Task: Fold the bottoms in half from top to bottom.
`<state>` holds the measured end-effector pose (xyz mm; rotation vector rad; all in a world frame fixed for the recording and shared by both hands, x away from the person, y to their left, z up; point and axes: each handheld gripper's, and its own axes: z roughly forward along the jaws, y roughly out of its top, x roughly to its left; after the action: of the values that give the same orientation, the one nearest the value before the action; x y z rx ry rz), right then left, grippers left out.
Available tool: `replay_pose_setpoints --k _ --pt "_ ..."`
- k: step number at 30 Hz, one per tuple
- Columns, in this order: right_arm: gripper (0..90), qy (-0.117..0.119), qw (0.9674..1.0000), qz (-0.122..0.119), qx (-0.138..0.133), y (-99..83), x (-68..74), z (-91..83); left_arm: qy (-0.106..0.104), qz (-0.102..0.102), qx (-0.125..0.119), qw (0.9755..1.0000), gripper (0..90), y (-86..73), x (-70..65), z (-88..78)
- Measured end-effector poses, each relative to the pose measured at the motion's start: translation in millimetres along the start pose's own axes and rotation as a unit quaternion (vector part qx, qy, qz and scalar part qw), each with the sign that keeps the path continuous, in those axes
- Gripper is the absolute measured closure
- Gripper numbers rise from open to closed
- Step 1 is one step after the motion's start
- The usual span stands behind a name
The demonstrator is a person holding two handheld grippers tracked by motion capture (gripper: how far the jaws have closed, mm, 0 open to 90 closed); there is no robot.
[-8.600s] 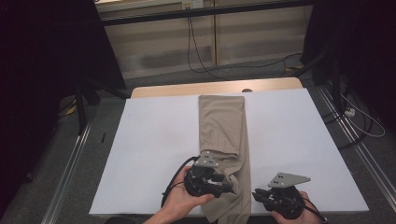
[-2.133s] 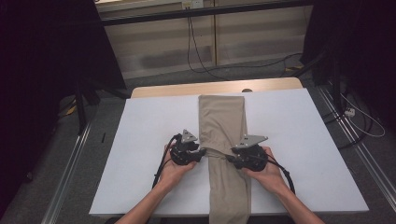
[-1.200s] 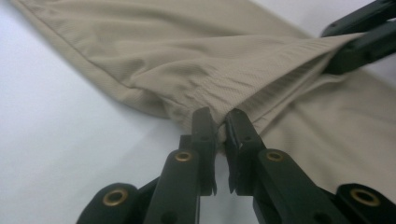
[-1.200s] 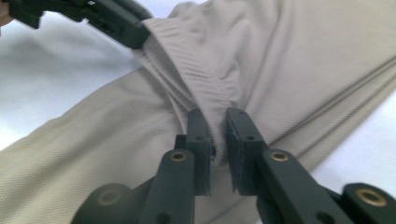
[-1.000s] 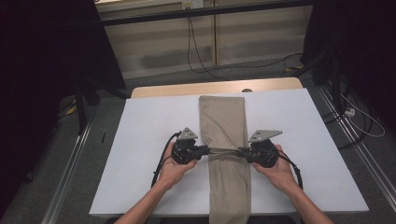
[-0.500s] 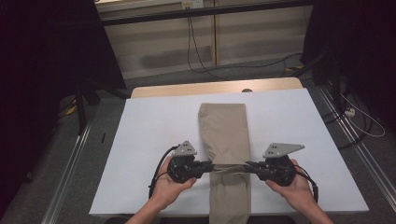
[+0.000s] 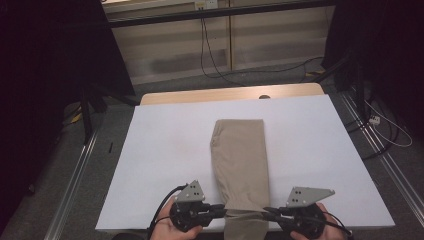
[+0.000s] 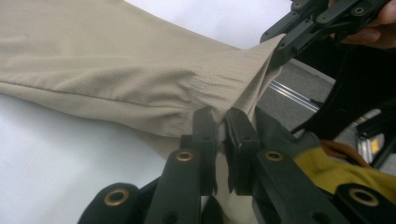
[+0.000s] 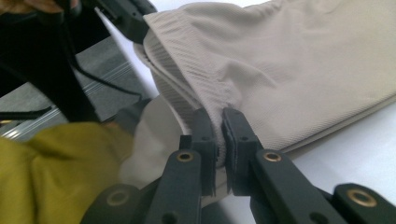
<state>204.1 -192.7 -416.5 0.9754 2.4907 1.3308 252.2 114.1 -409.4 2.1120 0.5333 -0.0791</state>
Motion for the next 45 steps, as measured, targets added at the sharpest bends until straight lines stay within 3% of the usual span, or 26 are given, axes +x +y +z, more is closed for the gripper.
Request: replay_pose_setpoints --k 7,9,12,14,15,17,20,24,26,33,37,38,41,44,45 --pt "83.8 0.018 0.9998 0.002 0.008 -15.4 23.9 -6.7 -0.021 0.003 0.020 0.9996 83.8 -15.4 -21.1 -7.2" --pt "83.8 0.028 0.9996 0.004 0.008 -19.0 30.7 -8.3 -0.027 -0.004 0.016 0.9995 83.8 -19.6 -26.0 -11.3" --pt "83.1 0.029 0.9995 -0.007 0.013 -21.3 39.8 -10.5 -0.021 0.003 0.029 0.9994 83.5 -23.8 -35.7 -10.8" --pt "77.9 0.027 0.9994 -0.021 0.007 -22.2 41.3 -10.3 -0.018 -0.003 0.016 0.9997 78.1 -23.4 -32.7 -10.6" --pt "70.1 0.028 0.9996 -0.010 0.002 -21.7 39.4 -10.6 -0.015 -0.014 0.010 0.9997 72.1 -21.6 -28.4 -11.8" --pt "57.3 0.027 0.9996 -0.003 -0.011 -20.0 35.2 -11.7 0.004 -0.018 -0.006 0.9998 58.6 -15.9 -19.6 -15.2" --pt "42.3 0.008 0.9997 0.007 -0.024 -16.3 27.5 -11.3 0.024 -0.023 -0.018 0.9993 48.2 -9.2 -10.1 -16.7" --pt "38.1 -0.016 0.9994 0.016 -0.025 -12.6 11.8 -5.4 0.058 -0.011 -0.020 0.9981 40.5 -4.0 5.2 -11.8" --pt "36.4 -0.027 0.9992 0.022 -0.020 -11.3 2.9 -1.2 0.073 -0.016 -0.018 0.9971 34.7 -2.5 16.0 -7.7" --pt "31.8 -0.066 0.9969 0.036 -0.025 -2.3 -29.8 8.9 0.144 -0.014 -0.032 0.9890 19.7 8.2 52.6 4.9" --pt "26.8 -0.077 0.9955 0.042 -0.036 8.0 -51.4 11.8 0.158 -0.017 -0.035 0.9867 18.4 19.7 73.9 13.3" --pt "26.6 -0.080 0.9953 0.040 -0.039 11.6 -56.8 12.3 0.165 -0.020 -0.043 0.9851 18.2 22.6 79.6 15.9" --pt "27.3 -0.091 0.9936 0.039 -0.054 25.4 -76.8 13.7 0.170 -0.027 -0.047 0.9839 17.4 33.4 97.0 22.8" --pt "27.3 -0.103 0.9923 0.037 -0.059 37.9 -94.7 18.0 0.154 -0.034 -0.038 0.9868 17.1 45.7 112.3 29.9" --pt "27.6 -0.102 0.9922 0.038 -0.061 42.0 -102.1 20.7 0.155 -0.039 -0.034 0.9865 15.6 49.5 117.8 32.5"
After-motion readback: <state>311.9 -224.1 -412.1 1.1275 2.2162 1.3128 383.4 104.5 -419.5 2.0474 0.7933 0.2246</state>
